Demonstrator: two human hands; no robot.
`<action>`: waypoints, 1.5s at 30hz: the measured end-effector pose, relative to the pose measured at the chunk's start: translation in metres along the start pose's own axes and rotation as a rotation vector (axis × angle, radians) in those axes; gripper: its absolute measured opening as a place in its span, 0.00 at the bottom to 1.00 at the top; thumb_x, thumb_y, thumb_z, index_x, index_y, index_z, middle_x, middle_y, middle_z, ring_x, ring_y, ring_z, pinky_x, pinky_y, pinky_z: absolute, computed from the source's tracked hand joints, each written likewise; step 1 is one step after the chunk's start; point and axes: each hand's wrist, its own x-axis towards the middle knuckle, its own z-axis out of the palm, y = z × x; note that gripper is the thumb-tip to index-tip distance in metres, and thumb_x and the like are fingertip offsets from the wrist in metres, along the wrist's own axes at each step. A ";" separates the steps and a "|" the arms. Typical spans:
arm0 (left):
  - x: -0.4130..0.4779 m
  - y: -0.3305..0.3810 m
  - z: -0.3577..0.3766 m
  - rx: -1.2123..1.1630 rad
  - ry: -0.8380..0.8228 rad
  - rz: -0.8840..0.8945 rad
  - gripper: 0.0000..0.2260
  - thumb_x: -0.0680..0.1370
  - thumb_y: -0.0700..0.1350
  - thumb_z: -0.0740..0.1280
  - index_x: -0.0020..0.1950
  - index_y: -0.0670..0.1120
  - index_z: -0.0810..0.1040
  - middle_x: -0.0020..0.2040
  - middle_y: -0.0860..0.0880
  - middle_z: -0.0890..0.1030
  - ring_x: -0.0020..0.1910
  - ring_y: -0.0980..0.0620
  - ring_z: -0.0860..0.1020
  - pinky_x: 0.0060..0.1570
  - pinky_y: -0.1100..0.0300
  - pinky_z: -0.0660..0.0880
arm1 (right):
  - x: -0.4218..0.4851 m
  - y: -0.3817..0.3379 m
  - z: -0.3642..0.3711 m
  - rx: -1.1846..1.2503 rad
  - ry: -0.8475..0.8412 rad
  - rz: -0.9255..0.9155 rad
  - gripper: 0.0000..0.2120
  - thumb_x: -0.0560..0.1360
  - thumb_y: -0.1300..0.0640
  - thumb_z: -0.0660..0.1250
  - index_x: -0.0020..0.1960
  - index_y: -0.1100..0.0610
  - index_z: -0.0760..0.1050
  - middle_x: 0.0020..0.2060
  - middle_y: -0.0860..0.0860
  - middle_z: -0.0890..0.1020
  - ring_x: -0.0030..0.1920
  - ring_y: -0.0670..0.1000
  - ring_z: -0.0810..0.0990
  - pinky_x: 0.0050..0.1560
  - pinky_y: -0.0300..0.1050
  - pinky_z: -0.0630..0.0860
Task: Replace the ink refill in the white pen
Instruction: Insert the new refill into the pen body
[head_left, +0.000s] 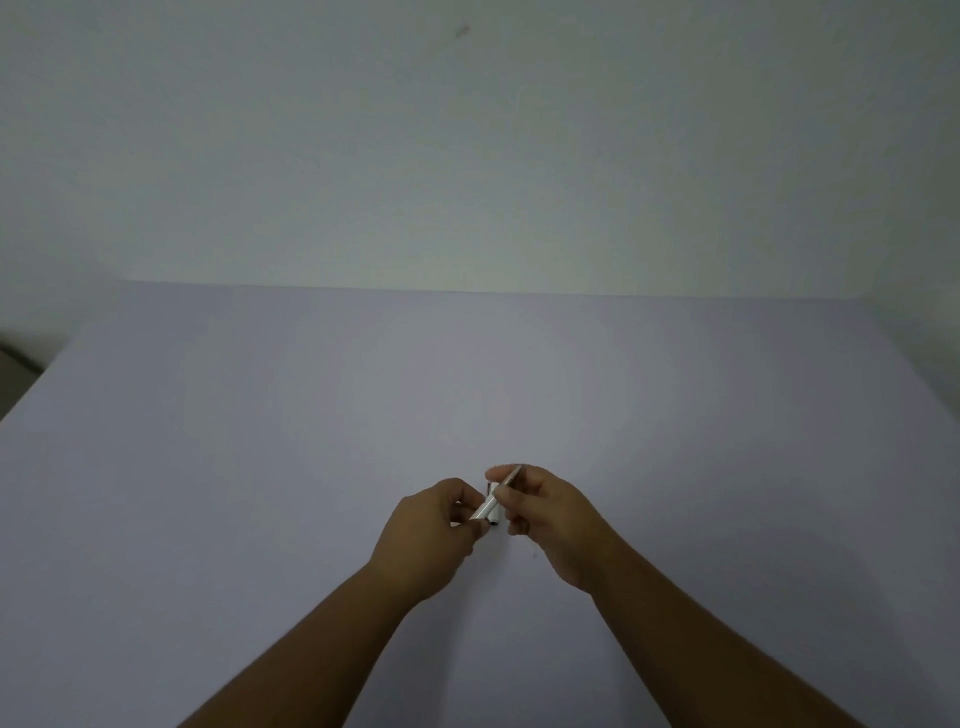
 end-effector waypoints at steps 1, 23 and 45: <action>0.000 0.000 0.000 0.003 0.001 0.001 0.07 0.73 0.47 0.69 0.40 0.58 0.75 0.38 0.58 0.81 0.34 0.57 0.82 0.34 0.67 0.75 | -0.001 -0.001 0.000 -0.008 0.005 -0.003 0.04 0.74 0.58 0.67 0.46 0.54 0.81 0.35 0.47 0.80 0.34 0.45 0.75 0.36 0.36 0.74; 0.001 0.006 0.005 0.010 0.019 0.006 0.02 0.73 0.46 0.70 0.43 0.52 0.79 0.41 0.55 0.83 0.38 0.56 0.81 0.45 0.56 0.81 | 0.002 -0.008 0.000 -0.112 0.125 0.064 0.17 0.70 0.47 0.71 0.43 0.62 0.78 0.23 0.46 0.73 0.24 0.45 0.68 0.30 0.39 0.69; 0.008 0.009 0.009 -0.030 0.013 -0.023 0.03 0.72 0.44 0.71 0.44 0.51 0.80 0.42 0.52 0.84 0.36 0.54 0.82 0.44 0.56 0.81 | 0.006 -0.013 -0.004 -0.058 0.111 0.032 0.11 0.70 0.46 0.70 0.39 0.54 0.78 0.31 0.53 0.77 0.26 0.46 0.69 0.31 0.39 0.71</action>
